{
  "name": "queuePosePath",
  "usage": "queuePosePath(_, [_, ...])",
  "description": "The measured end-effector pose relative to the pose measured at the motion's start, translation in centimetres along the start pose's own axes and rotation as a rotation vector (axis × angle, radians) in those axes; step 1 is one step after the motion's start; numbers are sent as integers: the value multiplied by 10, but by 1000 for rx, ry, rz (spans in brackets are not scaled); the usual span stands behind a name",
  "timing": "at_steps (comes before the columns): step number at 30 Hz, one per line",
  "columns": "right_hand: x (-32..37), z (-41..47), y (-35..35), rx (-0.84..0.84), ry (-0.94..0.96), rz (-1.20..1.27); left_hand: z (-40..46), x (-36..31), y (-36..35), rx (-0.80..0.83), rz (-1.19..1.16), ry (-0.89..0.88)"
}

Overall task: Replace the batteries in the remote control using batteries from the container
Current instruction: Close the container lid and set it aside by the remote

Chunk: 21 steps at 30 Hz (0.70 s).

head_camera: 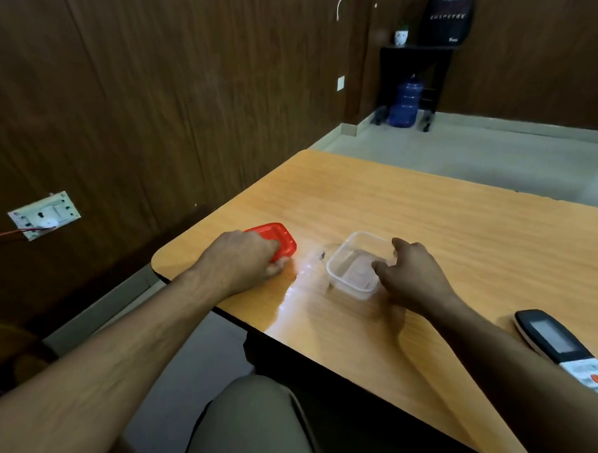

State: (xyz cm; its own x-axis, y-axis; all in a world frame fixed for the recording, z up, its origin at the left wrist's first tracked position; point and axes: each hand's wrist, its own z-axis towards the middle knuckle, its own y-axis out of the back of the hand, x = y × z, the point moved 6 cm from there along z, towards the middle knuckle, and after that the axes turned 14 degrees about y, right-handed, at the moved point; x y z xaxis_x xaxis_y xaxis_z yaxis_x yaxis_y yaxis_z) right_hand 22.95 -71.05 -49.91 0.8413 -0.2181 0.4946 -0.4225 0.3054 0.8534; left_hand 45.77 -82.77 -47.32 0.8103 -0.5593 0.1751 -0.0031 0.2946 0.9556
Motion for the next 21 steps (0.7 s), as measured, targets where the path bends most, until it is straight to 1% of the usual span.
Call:
queuePosePath(3, [-2, 1, 0, 11, -13, 77, -4, 4, 34, -268, -145, 38])
queuePosePath(5, [-2, 2, 2, 16, -5, 115, -6, 10, 59, -421, -284, 101])
queuePosePath(7, [-2, 1, 10, -31, 8, 132, -1, 15, 82, -509, -466, 181])
queuePosePath(8, [-3, 0, 16, -82, 19, 146, 4, 14, 90, -503, -574, 198])
queuePosePath(10, [0, -2, 30, -213, 61, 247, 22, 6, 98, -405, -777, 184])
queuePosePath(12, [7, -4, 40, -293, 110, 469, 43, -14, 99, -242, -937, 146])
queuePosePath(14, [15, -5, 43, -271, 119, 680, 61, -42, 93, -44, -1043, 103])
queuePosePath(15, [17, -4, 44, -249, 113, 731, 68, -58, 88, 44, -1052, 78])
queuePosePath(18, [19, 0, 41, -205, 94, 836, 80, -96, 69, 250, -1072, 16])
queuePosePath(21, [5, 5, 35, -229, 23, 818, 89, -115, 49, 367, -1121, 30])
